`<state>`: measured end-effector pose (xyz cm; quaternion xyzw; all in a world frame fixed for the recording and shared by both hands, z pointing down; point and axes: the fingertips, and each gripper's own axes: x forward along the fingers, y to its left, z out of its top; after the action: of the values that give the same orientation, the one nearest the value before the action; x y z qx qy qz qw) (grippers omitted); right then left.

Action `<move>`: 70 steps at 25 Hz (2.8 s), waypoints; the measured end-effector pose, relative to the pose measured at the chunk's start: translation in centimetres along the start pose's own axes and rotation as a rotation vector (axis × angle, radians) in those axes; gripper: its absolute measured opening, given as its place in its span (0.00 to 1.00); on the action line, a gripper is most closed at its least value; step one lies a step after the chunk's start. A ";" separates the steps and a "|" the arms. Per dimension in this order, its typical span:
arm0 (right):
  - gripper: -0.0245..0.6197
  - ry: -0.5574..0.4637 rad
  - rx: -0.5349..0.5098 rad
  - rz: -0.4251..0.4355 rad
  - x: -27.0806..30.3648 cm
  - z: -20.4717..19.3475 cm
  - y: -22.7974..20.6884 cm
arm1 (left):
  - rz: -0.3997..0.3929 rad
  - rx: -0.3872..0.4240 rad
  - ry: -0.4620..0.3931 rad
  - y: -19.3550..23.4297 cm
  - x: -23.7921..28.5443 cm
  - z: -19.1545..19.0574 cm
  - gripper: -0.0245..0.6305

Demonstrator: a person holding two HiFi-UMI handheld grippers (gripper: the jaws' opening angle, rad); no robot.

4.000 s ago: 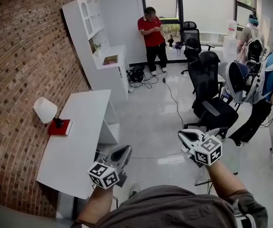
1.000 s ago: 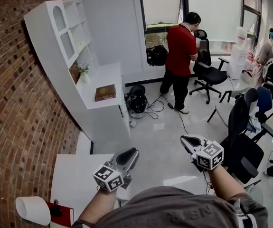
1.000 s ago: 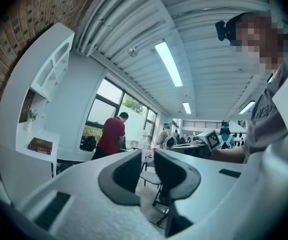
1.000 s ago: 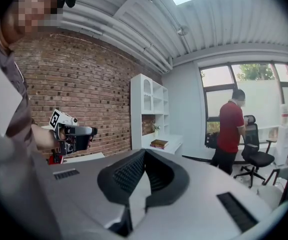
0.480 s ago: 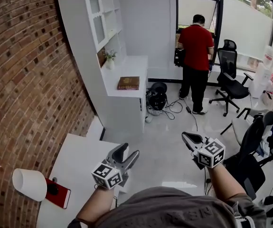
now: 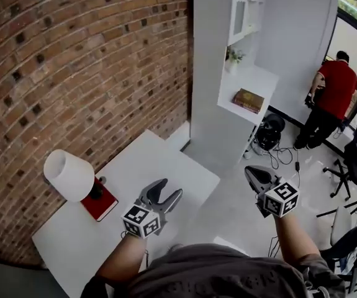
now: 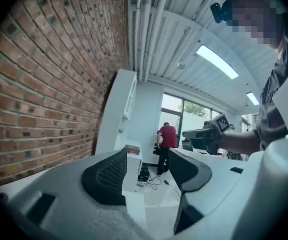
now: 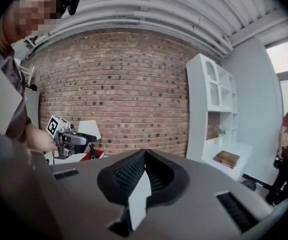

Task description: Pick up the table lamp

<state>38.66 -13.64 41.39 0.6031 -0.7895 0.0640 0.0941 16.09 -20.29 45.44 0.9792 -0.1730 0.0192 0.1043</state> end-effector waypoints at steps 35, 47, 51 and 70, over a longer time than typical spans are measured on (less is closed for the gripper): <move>0.03 0.090 -0.097 0.502 40.5 -5.5 27.6 | 0.745 -0.060 -0.063 42.3 -27.7 -18.3 0.42; 0.03 0.137 -0.078 0.507 41.0 -7.7 27.3 | 0.754 0.033 -0.017 45.8 -25.9 -18.6 0.27; 0.03 0.141 -0.066 0.497 40.4 -7.7 26.7 | 0.724 0.056 0.026 45.2 -25.3 -18.2 0.26; 0.03 0.087 -0.048 0.397 34.2 -5.7 22.0 | 0.473 0.117 0.173 37.4 -16.3 -12.7 0.26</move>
<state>9.12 -38.78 54.90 0.4297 -0.8895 0.0885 0.1280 -12.06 -46.53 64.08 0.9107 -0.3861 0.1366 0.0544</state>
